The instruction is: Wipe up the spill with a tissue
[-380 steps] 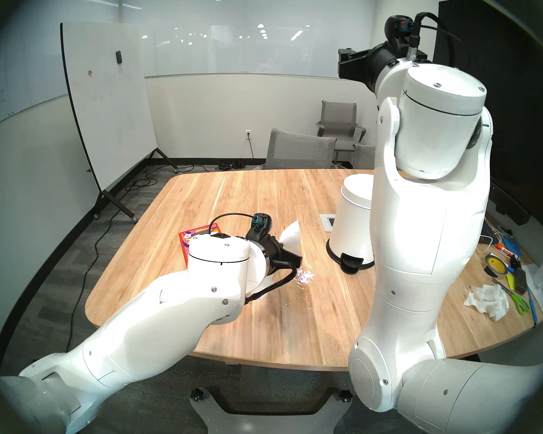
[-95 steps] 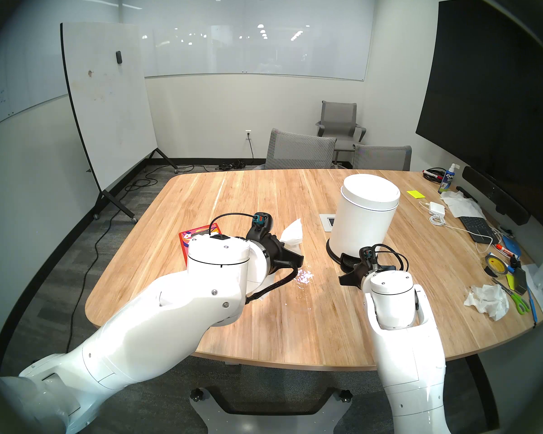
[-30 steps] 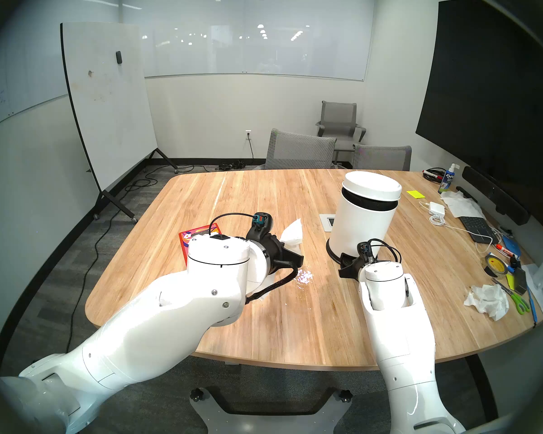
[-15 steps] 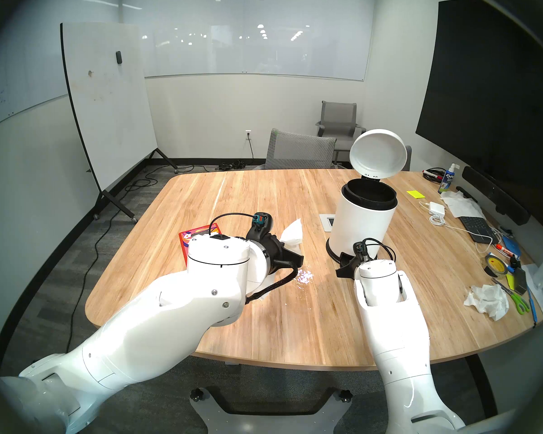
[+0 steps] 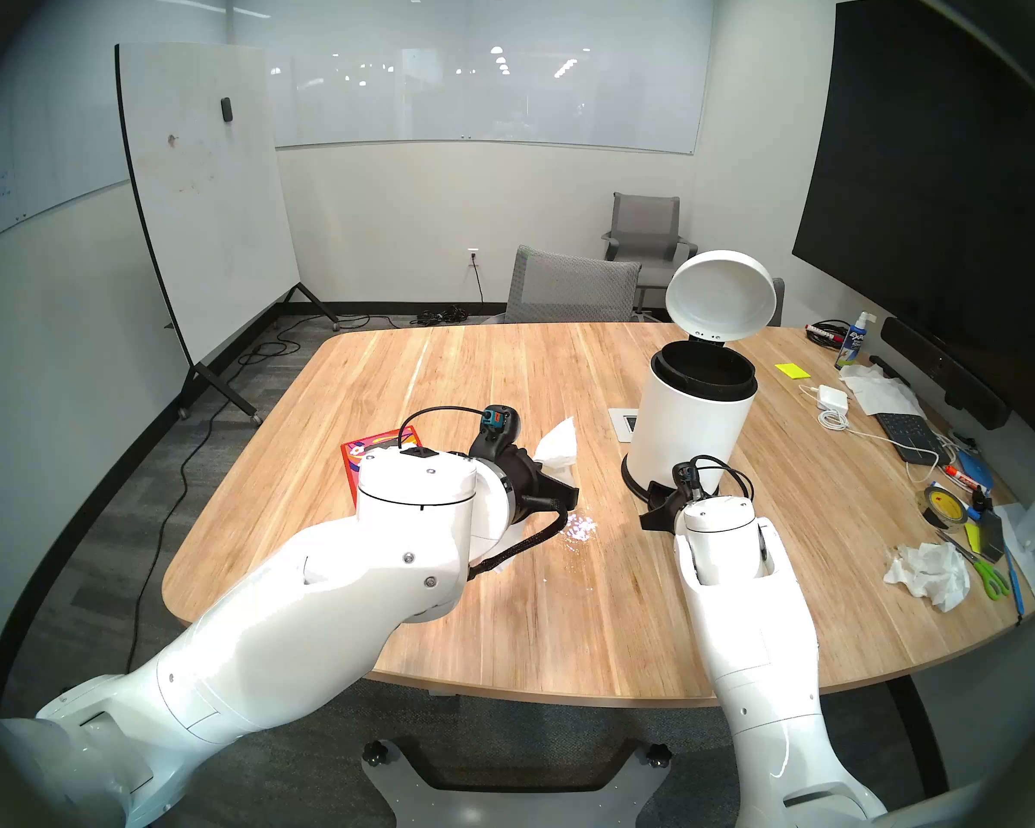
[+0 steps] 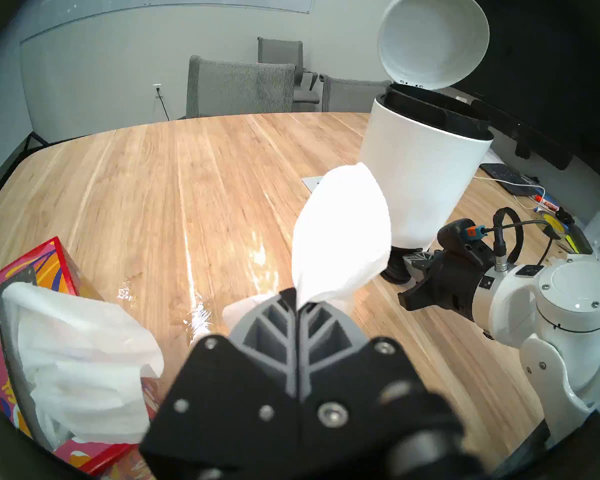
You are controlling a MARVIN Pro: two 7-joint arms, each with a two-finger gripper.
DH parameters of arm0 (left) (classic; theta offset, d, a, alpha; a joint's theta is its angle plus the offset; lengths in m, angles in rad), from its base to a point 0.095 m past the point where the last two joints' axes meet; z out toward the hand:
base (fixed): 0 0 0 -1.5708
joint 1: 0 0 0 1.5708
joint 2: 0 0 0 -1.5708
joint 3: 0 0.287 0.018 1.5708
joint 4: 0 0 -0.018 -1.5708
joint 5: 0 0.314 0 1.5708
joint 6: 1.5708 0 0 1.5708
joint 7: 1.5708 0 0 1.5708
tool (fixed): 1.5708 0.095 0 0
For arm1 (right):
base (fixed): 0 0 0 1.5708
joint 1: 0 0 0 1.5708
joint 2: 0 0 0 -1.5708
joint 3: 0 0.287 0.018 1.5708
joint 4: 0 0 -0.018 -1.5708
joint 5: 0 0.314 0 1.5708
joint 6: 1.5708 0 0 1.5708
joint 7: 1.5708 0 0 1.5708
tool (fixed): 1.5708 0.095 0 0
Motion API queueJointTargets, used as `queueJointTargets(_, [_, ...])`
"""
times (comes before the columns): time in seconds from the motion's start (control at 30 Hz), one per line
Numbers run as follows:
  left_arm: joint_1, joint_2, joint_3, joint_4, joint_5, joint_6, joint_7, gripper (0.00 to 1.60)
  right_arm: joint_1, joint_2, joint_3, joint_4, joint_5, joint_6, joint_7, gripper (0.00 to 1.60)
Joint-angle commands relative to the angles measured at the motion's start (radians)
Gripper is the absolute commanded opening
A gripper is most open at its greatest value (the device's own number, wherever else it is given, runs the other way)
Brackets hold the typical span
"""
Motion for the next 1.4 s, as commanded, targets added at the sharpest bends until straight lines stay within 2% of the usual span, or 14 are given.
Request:
queueJointTargets(0.0, [-0.008, -0.003, -0.004, -0.018, 0.002, -0.002, -0.002, 0.0, -0.034, -0.005, -0.008, 0.062, 0.003, 0.012, 0.012, 0.0])
queueJointTargets(0.53, [-0.008, -0.003, -0.004, -0.018, 0.002, -0.002, -0.002, 0.0, -0.034, -0.005, -0.007, 0.062, 0.003, 0.011, 0.012, 0.0])
queueJointTargets(0.63, [-0.032, -0.015, 0.016, -0.02, 0.012, 0.015, -0.003, 0.0, -0.034, -0.006, -0.007, 0.062, 0.002, 0.01, 0.012, 0.0])
queueJointTargets(1.1, [-0.186, -0.159, 0.096, 0.058, 0.042, 0.098, 0.01, 0.0, -0.037, -0.007, -0.006, 0.056, 0.002, 0.007, 0.01, 0.0])
queueJointTargets(1.13, [-0.21, -0.183, 0.109, 0.081, 0.04, 0.105, 0.019, 0.0, -0.038, -0.007, -0.006, 0.056, 0.002, 0.007, 0.01, 0.0])
queueJointTargets(1.17, [-0.206, -0.179, 0.113, 0.082, 0.046, 0.102, 0.009, 0.0, -0.038, -0.007, -0.006, 0.056, 0.002, 0.007, 0.01, 0.0])
queueJointTargets(1.37, [-0.276, -0.251, 0.141, 0.174, 0.052, 0.115, 0.009, 0.0, -0.038, -0.007, -0.006, 0.055, 0.002, 0.006, 0.009, 0.0])
